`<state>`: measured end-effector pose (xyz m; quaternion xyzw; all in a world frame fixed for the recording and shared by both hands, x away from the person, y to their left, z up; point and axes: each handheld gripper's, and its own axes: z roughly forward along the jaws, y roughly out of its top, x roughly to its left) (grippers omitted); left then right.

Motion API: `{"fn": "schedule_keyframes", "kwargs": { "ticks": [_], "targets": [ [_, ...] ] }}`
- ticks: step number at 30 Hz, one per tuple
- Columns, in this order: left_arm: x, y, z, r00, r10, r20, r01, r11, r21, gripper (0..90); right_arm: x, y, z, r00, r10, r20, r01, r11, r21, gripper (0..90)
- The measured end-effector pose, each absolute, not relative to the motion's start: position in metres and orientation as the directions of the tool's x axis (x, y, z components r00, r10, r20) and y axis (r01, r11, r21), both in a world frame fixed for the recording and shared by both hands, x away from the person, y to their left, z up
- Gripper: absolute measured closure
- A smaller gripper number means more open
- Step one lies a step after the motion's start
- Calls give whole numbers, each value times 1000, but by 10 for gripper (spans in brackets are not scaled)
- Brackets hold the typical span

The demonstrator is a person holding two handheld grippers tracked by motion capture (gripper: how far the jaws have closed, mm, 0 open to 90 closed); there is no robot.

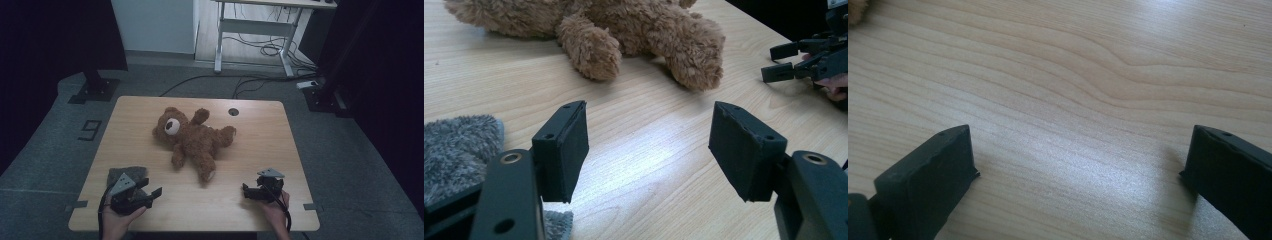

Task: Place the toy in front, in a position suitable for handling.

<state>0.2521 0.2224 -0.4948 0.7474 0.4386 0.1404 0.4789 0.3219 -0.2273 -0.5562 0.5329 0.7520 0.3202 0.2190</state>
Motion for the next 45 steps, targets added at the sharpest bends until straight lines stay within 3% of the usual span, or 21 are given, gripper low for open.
{"fn": "schedule_keyframes", "kwargs": {
  "ticks": [10,23,35,45],
  "targets": [
    [252,221,-494,568,798,-199,519,-160,840,318,316,-235,-554,-296,953,57,642,155,751,106],
    [258,207,-487,572,803,-171,493,-169,854,308,312,-230,-546,-340,936,89,595,140,792,116],
    [290,180,-478,599,791,-120,479,-234,846,295,316,-221,-529,-369,922,113,562,125,818,125],
    [336,161,-481,581,810,-79,521,-296,801,286,322,-184,-503,-471,874,117,494,152,856,123]
  ]
}}
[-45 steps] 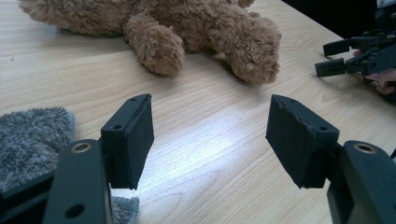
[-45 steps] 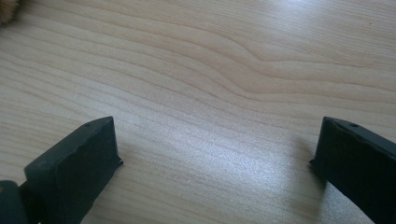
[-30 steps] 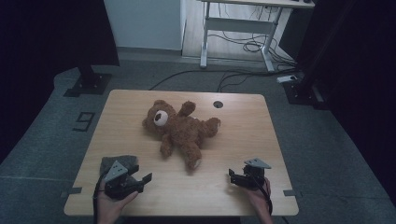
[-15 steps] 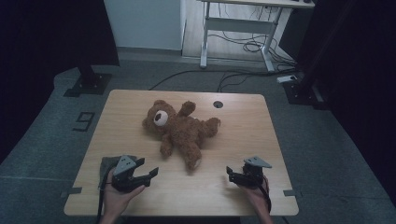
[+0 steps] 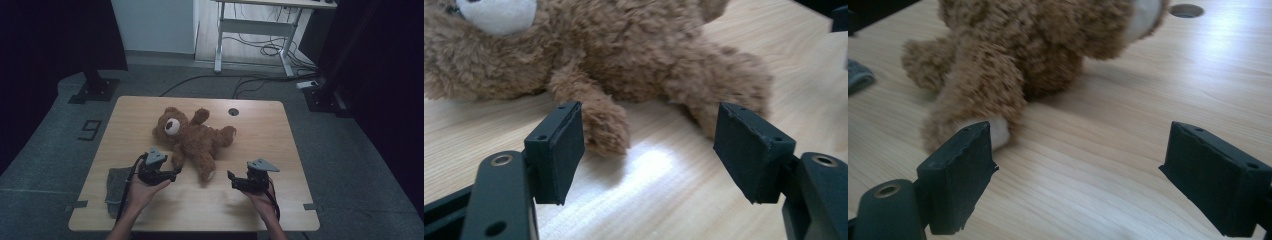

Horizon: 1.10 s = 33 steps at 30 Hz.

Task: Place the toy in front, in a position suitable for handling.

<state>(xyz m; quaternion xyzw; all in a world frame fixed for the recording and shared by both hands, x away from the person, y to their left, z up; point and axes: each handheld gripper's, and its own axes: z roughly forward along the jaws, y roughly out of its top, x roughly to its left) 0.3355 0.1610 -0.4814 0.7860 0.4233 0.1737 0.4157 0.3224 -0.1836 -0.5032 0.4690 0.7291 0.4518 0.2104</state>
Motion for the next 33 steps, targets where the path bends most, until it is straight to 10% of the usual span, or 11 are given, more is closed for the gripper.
{"fn": "schedule_keyframes", "kwargs": {
  "ticks": [33],
  "targets": [
    [421,208,-489,465,884,-54,568,-251,784,218,368,-99,-518,-548,823,150,514,190,836,145]
  ]
}}
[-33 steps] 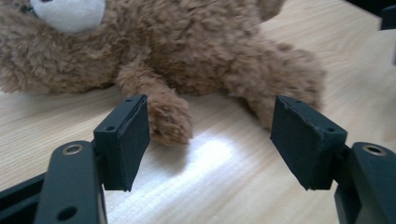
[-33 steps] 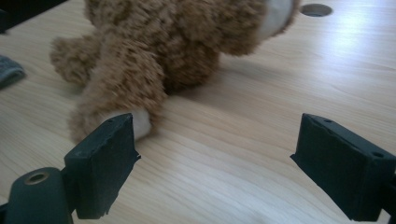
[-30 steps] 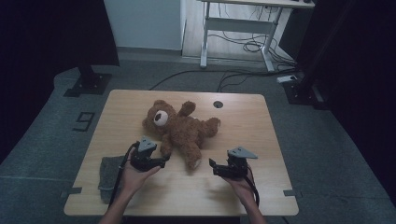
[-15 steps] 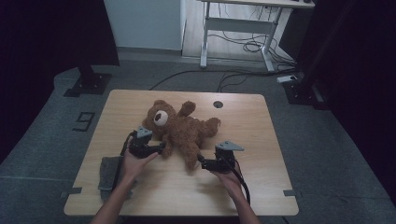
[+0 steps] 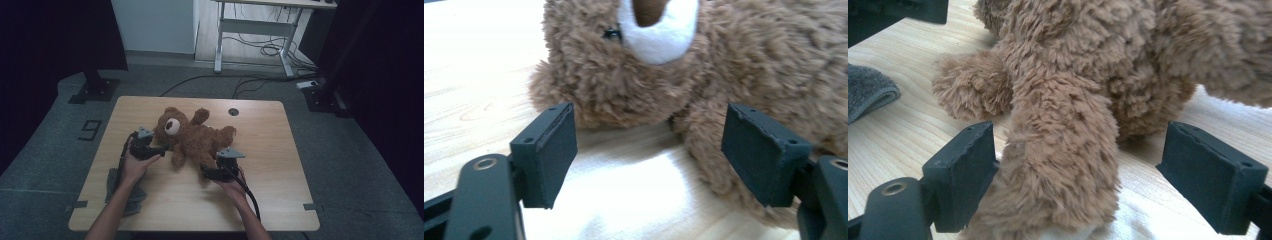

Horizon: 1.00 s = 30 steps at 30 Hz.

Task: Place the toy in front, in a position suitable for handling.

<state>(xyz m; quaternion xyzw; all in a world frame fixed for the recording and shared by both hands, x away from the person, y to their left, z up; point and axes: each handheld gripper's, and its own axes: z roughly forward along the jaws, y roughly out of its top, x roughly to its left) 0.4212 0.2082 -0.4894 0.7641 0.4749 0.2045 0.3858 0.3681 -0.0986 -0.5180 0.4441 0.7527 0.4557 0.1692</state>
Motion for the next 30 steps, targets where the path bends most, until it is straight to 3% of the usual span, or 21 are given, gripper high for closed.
{"fn": "schedule_keyframes", "kwargs": {
  "ticks": [6,12,21,30],
  "targets": [
    [439,218,-492,464,885,-40,572,-265,777,199,370,-97,-521,-547,824,147,516,193,835,152],
    [442,221,-497,488,867,-103,569,-227,790,199,373,-95,-524,-555,815,163,525,191,830,173],
    [437,183,-504,579,795,-180,600,-266,754,207,382,-89,-532,-548,817,179,549,190,814,203],
    [439,156,-520,603,779,-171,637,-341,692,257,388,-88,-536,-539,821,189,564,185,804,230]
  ]
}}
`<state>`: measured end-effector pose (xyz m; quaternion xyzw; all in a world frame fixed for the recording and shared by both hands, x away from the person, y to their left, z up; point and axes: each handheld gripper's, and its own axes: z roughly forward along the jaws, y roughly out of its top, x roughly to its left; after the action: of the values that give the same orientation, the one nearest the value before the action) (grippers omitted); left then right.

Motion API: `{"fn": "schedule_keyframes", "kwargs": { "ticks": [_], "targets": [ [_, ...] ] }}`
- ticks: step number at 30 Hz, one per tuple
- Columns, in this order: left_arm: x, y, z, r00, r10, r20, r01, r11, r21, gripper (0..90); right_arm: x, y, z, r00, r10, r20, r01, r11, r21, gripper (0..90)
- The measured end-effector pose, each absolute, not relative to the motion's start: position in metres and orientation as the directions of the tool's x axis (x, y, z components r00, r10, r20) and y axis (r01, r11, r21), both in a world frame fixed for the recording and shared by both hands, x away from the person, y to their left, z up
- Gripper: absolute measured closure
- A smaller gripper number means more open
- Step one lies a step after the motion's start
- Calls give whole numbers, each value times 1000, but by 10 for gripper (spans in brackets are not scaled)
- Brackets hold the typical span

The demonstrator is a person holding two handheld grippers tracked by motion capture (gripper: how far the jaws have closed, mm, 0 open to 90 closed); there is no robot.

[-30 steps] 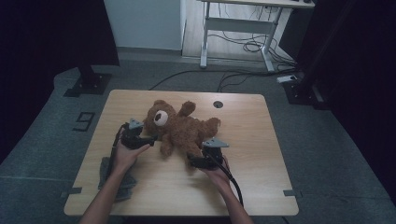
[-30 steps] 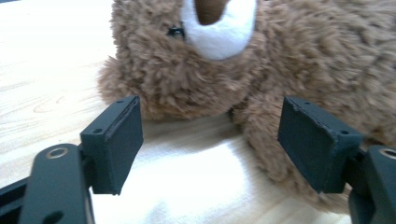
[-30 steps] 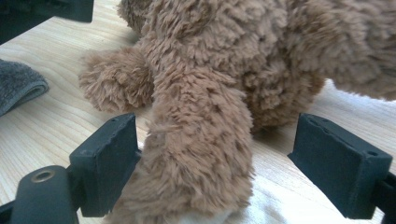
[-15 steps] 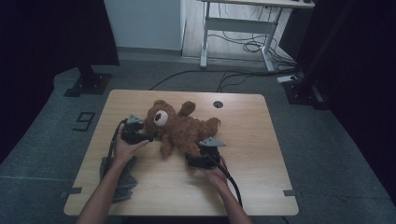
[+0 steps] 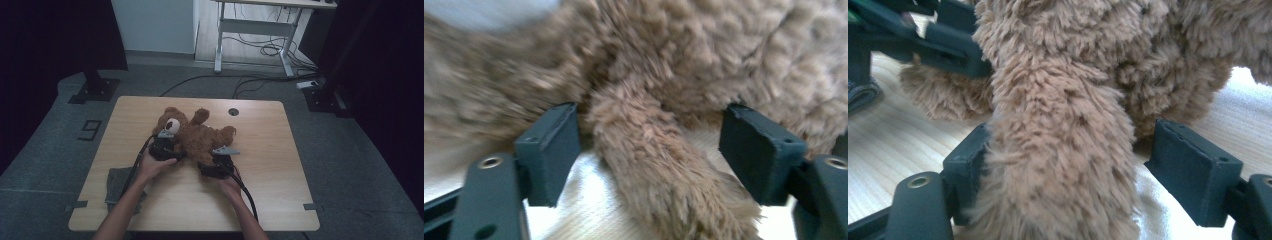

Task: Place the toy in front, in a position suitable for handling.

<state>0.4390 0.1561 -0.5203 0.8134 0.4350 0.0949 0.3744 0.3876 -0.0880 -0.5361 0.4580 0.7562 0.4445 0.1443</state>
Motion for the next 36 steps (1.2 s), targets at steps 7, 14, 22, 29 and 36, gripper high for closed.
{"fn": "schedule_keyframes", "kwargs": {
  "ticks": [7,14,22,29,36],
  "targets": [
    [442,156,-529,572,800,-183,657,-313,686,631,393,-84,-541,-545,815,198,572,189,798,323],
    [442,158,-527,577,796,-183,644,-306,701,785,403,-70,-547,-562,813,152,580,256,773,478],
    [437,158,-514,589,783,-198,599,-259,757,805,404,-75,-541,-514,856,50,495,249,832,713],
    [435,154,-484,599,772,-212,543,-198,816,815,409,-89,-531,-488,869,81,415,149,898,731],
    [423,150,-459,632,750,-196,483,-183,856,815,406,-100,-506,-472,880,57,346,126,930,730]
  ]
}}
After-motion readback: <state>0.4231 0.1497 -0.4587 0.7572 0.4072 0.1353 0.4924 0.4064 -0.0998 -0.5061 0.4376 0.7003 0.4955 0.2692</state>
